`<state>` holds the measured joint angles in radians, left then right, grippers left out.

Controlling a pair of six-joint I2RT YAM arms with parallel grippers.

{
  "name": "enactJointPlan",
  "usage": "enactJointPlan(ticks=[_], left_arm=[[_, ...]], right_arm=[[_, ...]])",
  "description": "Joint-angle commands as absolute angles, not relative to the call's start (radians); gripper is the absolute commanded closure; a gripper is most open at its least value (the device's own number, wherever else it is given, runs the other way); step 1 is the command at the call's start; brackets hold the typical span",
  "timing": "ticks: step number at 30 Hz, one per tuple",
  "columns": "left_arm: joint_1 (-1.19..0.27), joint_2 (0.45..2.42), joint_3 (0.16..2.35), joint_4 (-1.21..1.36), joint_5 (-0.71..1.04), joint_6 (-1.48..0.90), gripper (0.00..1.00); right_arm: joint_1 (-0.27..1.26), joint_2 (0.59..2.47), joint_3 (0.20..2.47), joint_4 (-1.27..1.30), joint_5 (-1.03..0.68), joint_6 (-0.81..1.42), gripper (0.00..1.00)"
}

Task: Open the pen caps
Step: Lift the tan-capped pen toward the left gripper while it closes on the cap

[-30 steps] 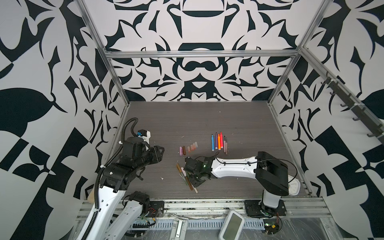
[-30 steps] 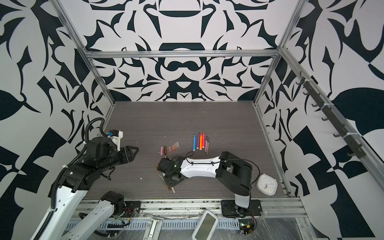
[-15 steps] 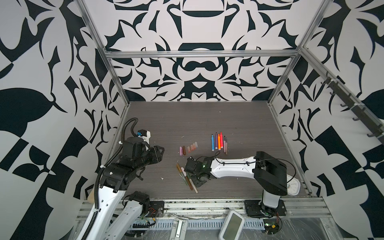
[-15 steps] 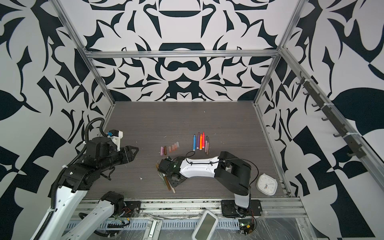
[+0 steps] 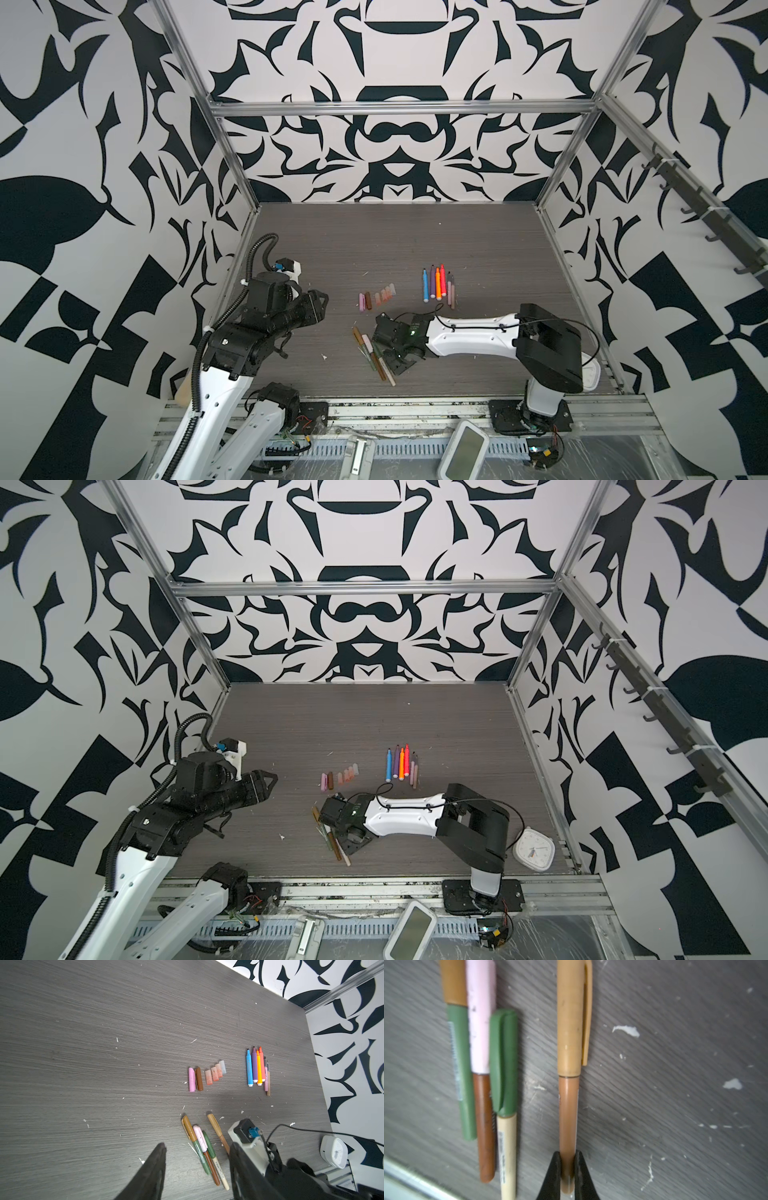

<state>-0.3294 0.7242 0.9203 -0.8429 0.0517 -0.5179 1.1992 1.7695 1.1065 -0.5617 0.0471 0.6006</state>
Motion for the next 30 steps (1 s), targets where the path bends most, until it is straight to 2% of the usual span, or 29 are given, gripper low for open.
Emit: enactJointPlan(ticks=[1, 5, 12, 30], left_arm=[[-0.328, 0.769, 0.876, -0.737, 0.115, -0.587, 0.45], [-0.341, 0.852, 0.825, -0.595, 0.214, -0.671, 0.43], [-0.411, 0.929, 0.753, -0.38, 0.281, -0.791, 0.39], [-0.591, 1.028, 0.729, -0.327, 0.218, -0.868, 0.42]], right_arm=[[1.196, 1.69, 1.112, -0.555, 0.026, 0.588, 1.0], [1.196, 1.645, 1.105, -0.533, -0.008, 0.62, 1.0], [1.196, 1.571, 1.081, -0.487, -0.053, 0.665, 1.0], [1.173, 1.428, 1.088, -0.477, 0.007, 0.669, 1.0]])
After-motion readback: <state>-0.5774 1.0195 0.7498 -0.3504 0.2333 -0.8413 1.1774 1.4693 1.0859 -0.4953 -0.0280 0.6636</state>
